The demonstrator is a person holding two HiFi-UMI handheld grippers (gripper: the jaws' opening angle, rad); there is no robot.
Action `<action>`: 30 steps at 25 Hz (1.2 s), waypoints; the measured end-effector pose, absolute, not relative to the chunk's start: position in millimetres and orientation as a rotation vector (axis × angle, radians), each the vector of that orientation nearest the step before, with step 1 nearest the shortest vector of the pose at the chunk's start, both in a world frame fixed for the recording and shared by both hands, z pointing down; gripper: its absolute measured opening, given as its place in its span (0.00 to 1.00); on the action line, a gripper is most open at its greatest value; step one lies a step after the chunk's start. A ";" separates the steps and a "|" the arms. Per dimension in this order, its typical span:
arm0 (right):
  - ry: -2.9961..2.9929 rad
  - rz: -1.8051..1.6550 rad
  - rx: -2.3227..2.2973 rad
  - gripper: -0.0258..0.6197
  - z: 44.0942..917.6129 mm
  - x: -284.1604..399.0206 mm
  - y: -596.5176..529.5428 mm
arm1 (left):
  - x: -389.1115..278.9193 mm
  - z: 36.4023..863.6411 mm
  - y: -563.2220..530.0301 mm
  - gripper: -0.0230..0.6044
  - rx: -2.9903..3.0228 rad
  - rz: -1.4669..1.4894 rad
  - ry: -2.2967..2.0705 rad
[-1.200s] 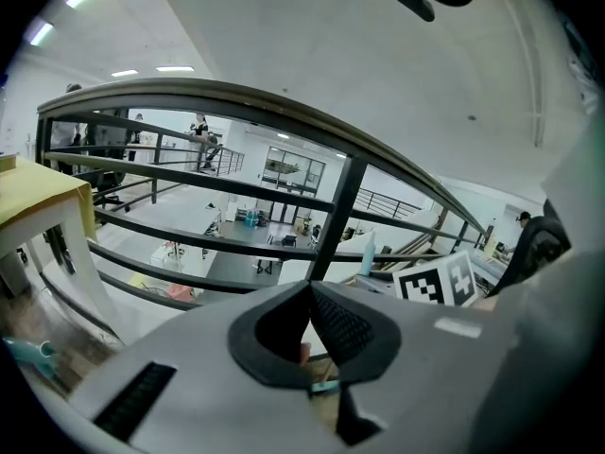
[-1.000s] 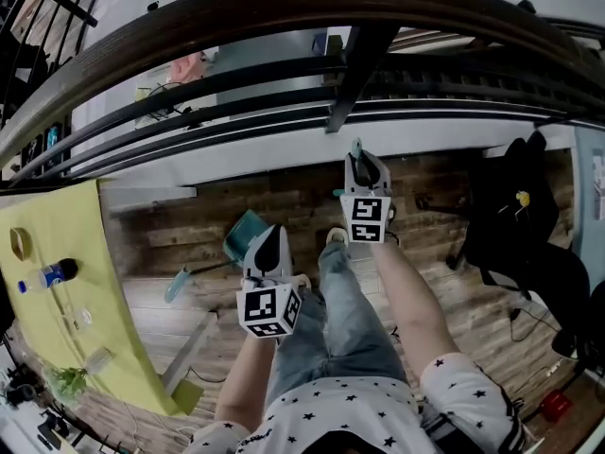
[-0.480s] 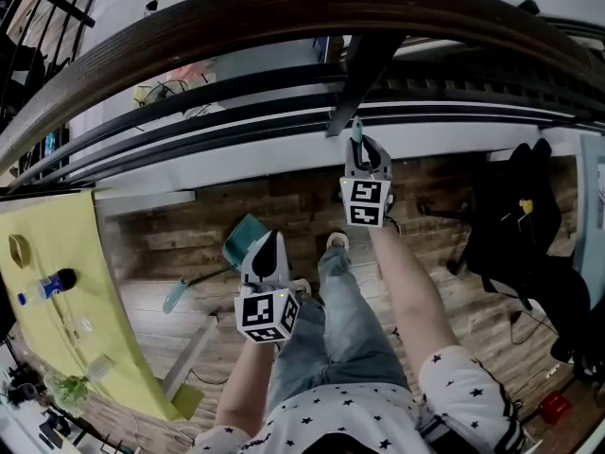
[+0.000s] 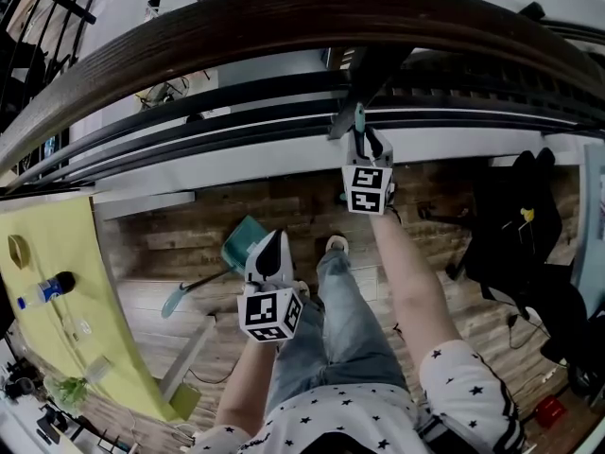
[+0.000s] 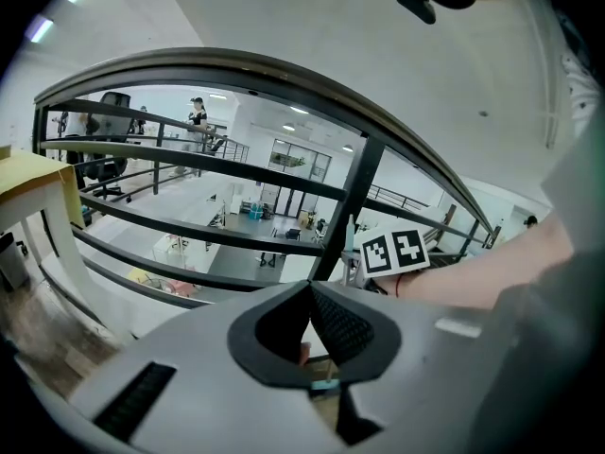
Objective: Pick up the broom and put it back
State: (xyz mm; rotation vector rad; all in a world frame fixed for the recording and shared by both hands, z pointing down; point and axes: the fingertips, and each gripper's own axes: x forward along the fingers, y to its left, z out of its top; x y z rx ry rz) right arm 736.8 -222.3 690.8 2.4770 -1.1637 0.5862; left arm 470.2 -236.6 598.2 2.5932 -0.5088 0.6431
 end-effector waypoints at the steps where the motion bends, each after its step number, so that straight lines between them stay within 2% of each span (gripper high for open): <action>1: -1.162 0.589 2.475 0.16 691.5 739.0 -224.3 | 471.6 598.4 -237.3 0.05 2.593 0.642 -0.507; 14: -1.167 0.633 2.467 0.17 697.1 750.0 -229.2 | 482.7 599.1 -236.5 0.05 2.594 0.648 -0.485; 22: -1.180 0.671 2.433 0.29 697.5 746.9 -225.8 | 481.9 593.2 -233.7 0.05 2.602 0.642 -0.464; 30: -1.167 0.632 2.477 0.30 671.8 733.4 -217.0 | 471.9 581.0 -231.0 0.05 2.623 0.624 -0.440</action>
